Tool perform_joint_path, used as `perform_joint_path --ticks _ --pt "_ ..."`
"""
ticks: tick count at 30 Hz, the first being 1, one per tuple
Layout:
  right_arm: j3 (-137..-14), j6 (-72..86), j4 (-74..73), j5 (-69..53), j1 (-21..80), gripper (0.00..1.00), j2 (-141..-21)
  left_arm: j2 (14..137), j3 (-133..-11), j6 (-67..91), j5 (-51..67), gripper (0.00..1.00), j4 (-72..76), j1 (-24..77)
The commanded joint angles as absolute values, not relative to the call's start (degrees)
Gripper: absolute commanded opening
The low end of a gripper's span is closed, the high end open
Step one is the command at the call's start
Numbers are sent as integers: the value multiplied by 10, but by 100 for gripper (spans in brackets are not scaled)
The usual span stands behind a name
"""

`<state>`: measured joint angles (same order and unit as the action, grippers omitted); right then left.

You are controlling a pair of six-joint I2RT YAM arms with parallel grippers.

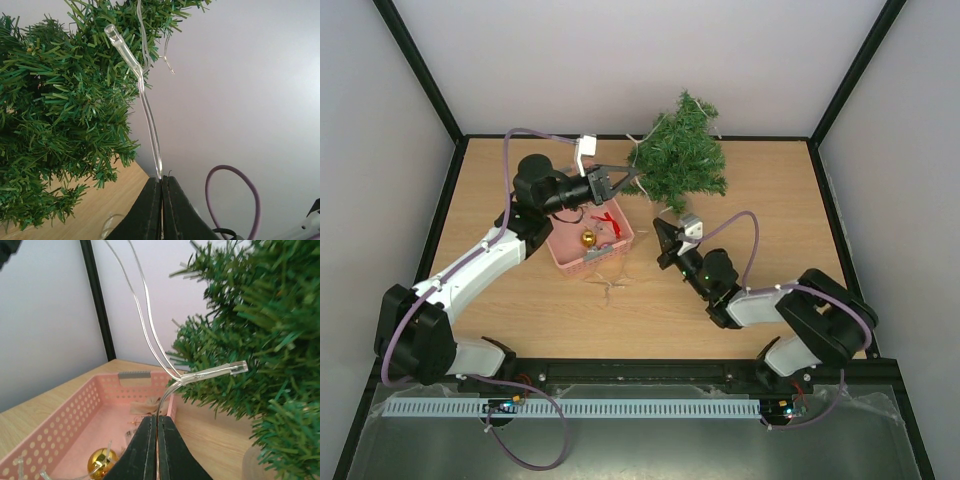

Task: Decorate the small christmas tree
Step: Wrap the decoration item around the Christmas tree.

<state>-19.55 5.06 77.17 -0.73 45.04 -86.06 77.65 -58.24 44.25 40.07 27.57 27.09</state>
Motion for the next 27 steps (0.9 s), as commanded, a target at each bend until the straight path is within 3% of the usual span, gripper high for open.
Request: perform_joint_path --ticks 1,8,13,16,27 --pt "-180 37 730 19 453 2 -790 763 -601 442 398 2 287 273" --pt "-204 74 434 98 453 2 -568 764 -604 419 394 4 265 272" --pt "-284 93 222 159 452 2 -449 763 -599 409 386 12 256 273" --pt "-338 86 145 187 451 2 -430 766 -598 398 382 22 244 273" --pt "-550 76 -46 190 383 2 -483 751 -631 289 356 35 149 273"
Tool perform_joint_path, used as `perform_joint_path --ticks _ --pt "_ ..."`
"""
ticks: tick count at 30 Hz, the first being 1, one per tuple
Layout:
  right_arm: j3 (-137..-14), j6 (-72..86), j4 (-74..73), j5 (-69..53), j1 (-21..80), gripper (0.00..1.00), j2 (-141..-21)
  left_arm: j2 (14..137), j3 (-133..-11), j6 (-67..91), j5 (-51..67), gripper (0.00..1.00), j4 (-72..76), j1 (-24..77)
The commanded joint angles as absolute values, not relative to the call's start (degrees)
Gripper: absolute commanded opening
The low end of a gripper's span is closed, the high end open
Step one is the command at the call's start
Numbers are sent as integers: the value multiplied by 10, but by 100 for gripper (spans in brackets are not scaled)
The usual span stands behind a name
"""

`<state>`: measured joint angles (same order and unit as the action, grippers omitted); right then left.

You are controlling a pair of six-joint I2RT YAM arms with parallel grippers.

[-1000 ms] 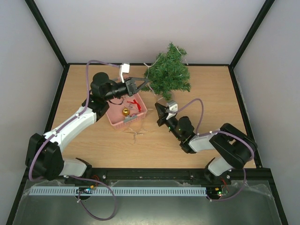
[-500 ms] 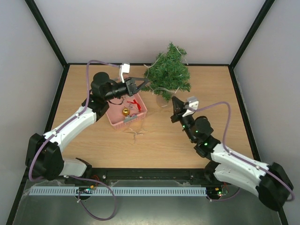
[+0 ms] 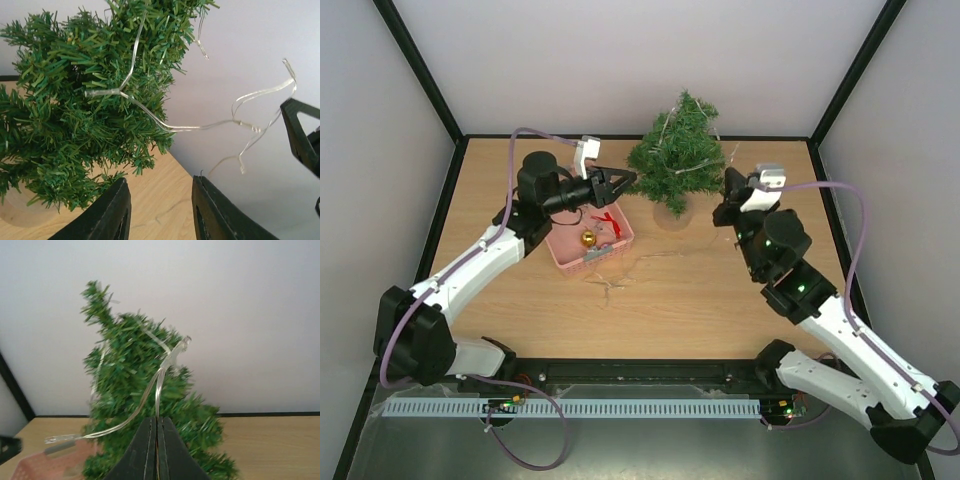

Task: Decorate the small christmas tree
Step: Wrap the decoration item around the Christmas tree.

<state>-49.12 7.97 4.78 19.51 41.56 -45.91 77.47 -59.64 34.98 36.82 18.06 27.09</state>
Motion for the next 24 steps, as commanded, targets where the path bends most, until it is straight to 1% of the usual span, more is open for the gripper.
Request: perform_joint_path --ticks 1,12,18,21,24 --pt "-565 77 -58 183 370 2 -491 750 -636 276 353 36 143 273" --pt "-665 79 -111 117 270 2 -579 769 -694 169 337 38 105 275" --pt "-732 120 -145 49 218 2 -642 785 -708 114 327 38 106 292" --pt "-750 132 -150 30 203 2 -663 788 -687 70 315 37 95 315" --pt "-764 138 -155 22 189 2 -677 780 -637 28 288 37 101 342"
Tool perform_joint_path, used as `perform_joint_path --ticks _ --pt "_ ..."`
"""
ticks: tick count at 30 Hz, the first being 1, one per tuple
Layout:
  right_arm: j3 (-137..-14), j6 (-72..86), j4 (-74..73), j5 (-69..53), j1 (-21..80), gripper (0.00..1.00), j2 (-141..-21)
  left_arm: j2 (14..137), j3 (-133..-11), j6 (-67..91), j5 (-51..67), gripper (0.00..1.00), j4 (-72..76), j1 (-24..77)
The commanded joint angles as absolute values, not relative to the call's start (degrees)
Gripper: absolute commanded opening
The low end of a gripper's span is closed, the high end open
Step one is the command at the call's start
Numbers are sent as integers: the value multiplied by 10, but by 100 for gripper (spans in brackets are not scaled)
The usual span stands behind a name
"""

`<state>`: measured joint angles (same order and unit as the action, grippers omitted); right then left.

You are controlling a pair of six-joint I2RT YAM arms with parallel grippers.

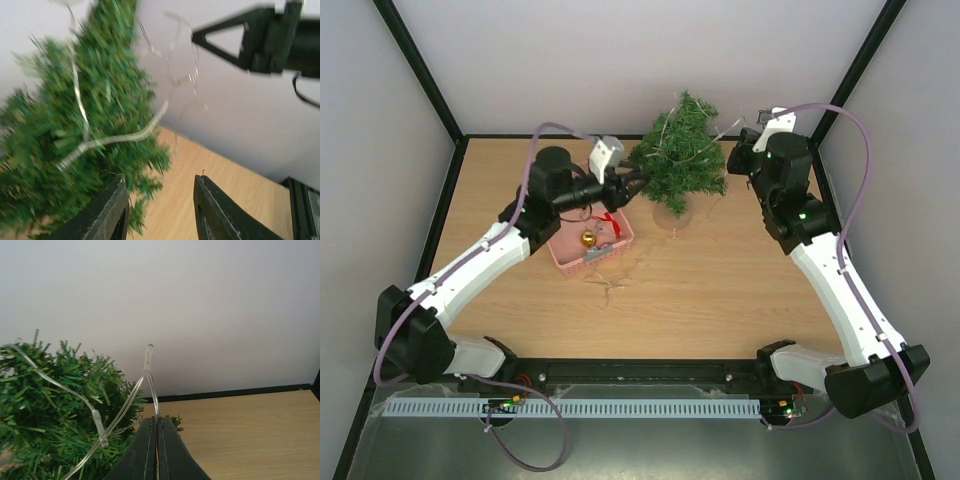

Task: Decorate the small christmas tree
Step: Wrap the decoration item around the Christmas tree.

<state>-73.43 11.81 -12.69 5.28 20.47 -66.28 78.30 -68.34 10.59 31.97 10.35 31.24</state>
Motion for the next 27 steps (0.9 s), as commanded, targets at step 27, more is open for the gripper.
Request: perform_joint_path --ticks 27 --pt "-704 160 -120 -16 164 2 -672 1005 -555 -129 -4 35 173 467"
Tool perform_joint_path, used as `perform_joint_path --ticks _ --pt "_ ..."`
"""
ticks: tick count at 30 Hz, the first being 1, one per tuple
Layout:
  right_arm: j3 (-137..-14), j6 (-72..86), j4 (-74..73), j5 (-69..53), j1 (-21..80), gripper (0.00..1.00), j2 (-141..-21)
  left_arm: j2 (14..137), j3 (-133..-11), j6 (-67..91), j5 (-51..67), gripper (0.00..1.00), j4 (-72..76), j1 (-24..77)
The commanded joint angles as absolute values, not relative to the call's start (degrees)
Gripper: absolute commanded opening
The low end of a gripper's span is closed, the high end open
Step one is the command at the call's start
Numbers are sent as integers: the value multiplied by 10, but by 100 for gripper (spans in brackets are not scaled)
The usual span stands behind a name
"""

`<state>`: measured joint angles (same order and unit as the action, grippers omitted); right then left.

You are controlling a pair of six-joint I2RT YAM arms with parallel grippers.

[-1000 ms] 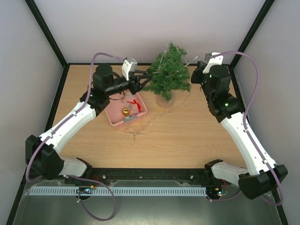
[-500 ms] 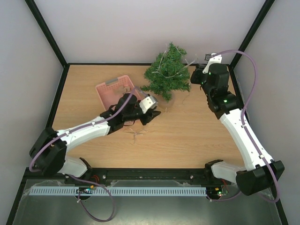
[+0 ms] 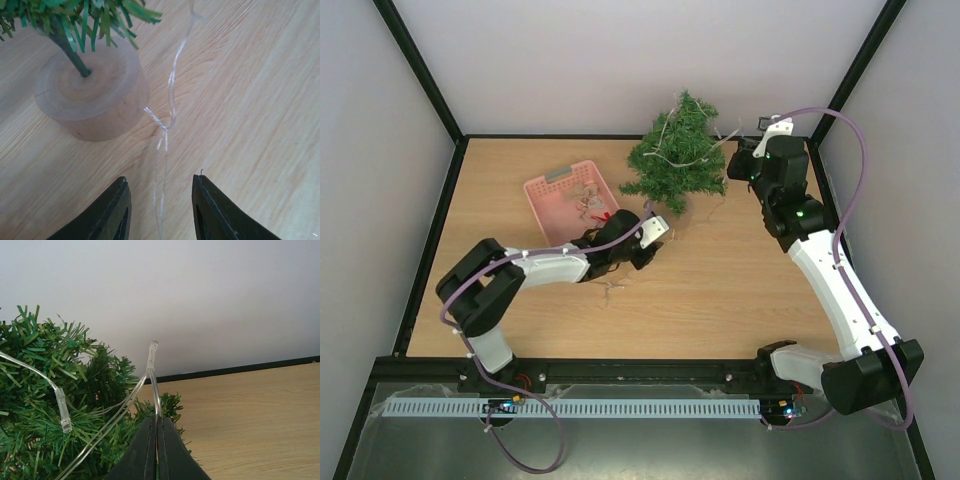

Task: Decorate the small christmas tree
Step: Wrap the decoration item around the Christmas tree.

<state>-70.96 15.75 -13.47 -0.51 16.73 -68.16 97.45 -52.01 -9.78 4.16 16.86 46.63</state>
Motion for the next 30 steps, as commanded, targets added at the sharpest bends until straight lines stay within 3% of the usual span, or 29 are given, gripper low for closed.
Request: perform_joint_path --ticks 1,30 --pt "-703 160 -118 -18 164 2 -670 1015 -558 -131 -10 35 169 467" --pt "-699 162 -107 -27 164 2 -665 1097 -575 -156 -18 32 123 474"
